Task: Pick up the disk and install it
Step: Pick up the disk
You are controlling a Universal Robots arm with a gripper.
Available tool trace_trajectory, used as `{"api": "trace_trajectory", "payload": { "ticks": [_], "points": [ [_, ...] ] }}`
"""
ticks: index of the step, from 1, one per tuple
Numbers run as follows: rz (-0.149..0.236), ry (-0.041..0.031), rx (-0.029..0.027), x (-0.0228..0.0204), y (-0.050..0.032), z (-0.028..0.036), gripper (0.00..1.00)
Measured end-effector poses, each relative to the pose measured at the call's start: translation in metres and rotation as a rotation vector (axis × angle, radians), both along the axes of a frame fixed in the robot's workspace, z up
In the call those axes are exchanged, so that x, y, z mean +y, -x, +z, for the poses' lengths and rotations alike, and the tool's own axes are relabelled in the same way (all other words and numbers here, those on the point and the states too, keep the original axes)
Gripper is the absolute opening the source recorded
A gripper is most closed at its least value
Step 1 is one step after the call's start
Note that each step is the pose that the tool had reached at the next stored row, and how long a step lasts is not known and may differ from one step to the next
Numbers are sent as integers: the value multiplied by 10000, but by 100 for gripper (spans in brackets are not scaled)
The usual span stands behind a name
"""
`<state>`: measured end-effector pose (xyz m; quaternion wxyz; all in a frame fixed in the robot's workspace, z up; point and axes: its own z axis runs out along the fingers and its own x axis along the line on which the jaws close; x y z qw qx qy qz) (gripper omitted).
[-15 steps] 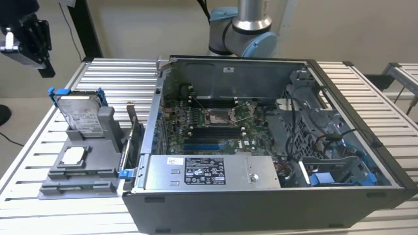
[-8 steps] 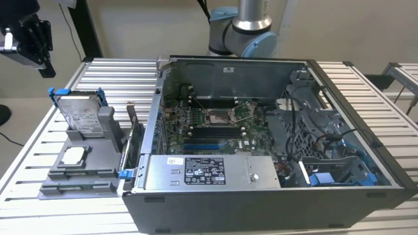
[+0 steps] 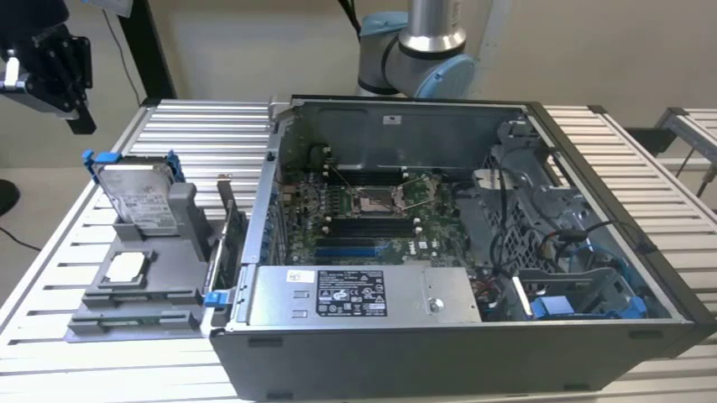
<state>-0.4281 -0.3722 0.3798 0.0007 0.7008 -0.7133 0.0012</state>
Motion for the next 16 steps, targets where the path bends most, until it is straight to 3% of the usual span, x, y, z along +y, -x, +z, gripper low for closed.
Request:
{"api": "trace_trajectory", "payload": {
  "ticks": [16],
  "points": [
    [-19, -26, 6, 1, 6, -2, 0]
  ]
}}
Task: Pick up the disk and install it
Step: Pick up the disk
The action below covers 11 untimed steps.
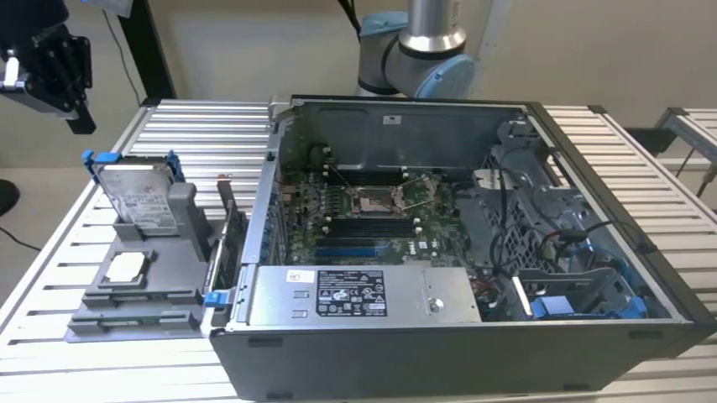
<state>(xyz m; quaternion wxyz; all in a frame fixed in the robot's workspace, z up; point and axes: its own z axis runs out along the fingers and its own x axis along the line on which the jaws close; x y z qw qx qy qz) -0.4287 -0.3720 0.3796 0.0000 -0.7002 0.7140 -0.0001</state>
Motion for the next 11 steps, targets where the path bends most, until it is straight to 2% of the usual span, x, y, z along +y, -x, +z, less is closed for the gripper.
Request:
{"api": "trace_trajectory", "payload": {
  "ticks": [5, 7, 11],
  "points": [
    [1, 17, 0, 0, 0, 0, 0],
    [1, 64, 0, 0, 0, 0, 0],
    [1, 77, 0, 0, 0, 0, 0]
  ]
}}
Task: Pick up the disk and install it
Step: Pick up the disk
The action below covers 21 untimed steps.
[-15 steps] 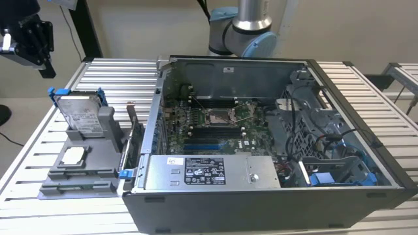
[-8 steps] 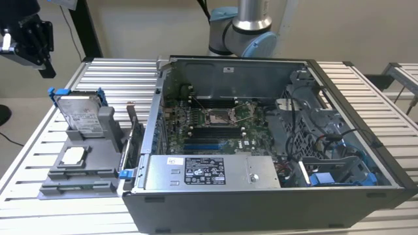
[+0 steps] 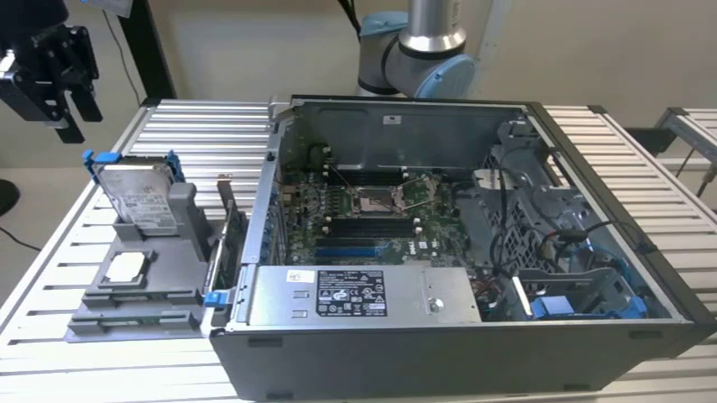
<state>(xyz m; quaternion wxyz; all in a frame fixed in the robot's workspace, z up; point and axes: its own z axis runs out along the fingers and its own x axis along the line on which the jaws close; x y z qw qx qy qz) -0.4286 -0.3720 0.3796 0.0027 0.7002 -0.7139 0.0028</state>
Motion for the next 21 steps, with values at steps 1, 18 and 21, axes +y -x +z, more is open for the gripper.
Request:
{"api": "trace_trajectory", "payload": {
  "ticks": [1, 18, 21],
  "points": [
    [0, 3, 0, 0, 0, 0, 0],
    [1, 33, -1, 8, 0, -113, 100],
    [2, 33, 0, 10, 0, -167, 100]
  ]
}}
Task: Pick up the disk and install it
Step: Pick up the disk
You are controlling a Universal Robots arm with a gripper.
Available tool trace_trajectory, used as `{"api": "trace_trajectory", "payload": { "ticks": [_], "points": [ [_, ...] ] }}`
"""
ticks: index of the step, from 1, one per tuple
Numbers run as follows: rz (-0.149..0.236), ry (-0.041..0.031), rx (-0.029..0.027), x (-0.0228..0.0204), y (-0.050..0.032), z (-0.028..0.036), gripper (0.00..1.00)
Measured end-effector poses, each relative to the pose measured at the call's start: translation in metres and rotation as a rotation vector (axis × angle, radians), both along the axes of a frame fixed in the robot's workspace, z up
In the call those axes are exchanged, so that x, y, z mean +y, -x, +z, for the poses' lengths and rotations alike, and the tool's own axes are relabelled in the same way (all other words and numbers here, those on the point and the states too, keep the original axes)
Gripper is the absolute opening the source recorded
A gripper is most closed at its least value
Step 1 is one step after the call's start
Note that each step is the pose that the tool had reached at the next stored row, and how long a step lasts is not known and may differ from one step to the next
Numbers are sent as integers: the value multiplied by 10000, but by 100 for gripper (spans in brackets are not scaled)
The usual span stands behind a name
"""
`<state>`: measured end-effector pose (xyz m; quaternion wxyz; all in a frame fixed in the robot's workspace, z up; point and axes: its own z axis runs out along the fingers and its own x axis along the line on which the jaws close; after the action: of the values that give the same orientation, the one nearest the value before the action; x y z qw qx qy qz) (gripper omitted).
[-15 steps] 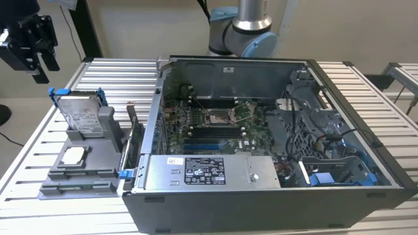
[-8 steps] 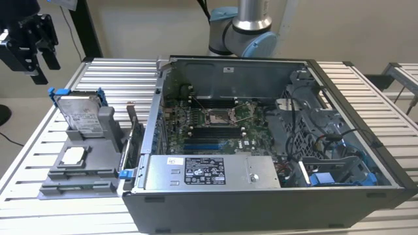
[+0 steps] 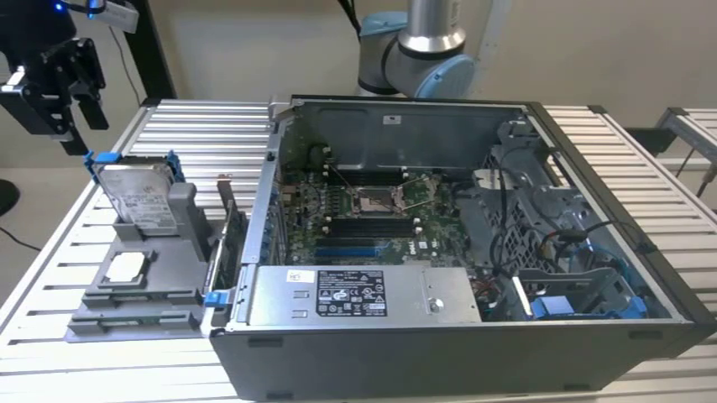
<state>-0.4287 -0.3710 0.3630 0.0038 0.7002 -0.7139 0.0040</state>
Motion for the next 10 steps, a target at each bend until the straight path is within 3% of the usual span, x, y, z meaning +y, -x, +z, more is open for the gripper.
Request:
{"api": "trace_trajectory", "payload": {
  "ticks": [10],
  "points": [
    [142, -2, -16, 16, 0, -182, 100]
  ]
}}
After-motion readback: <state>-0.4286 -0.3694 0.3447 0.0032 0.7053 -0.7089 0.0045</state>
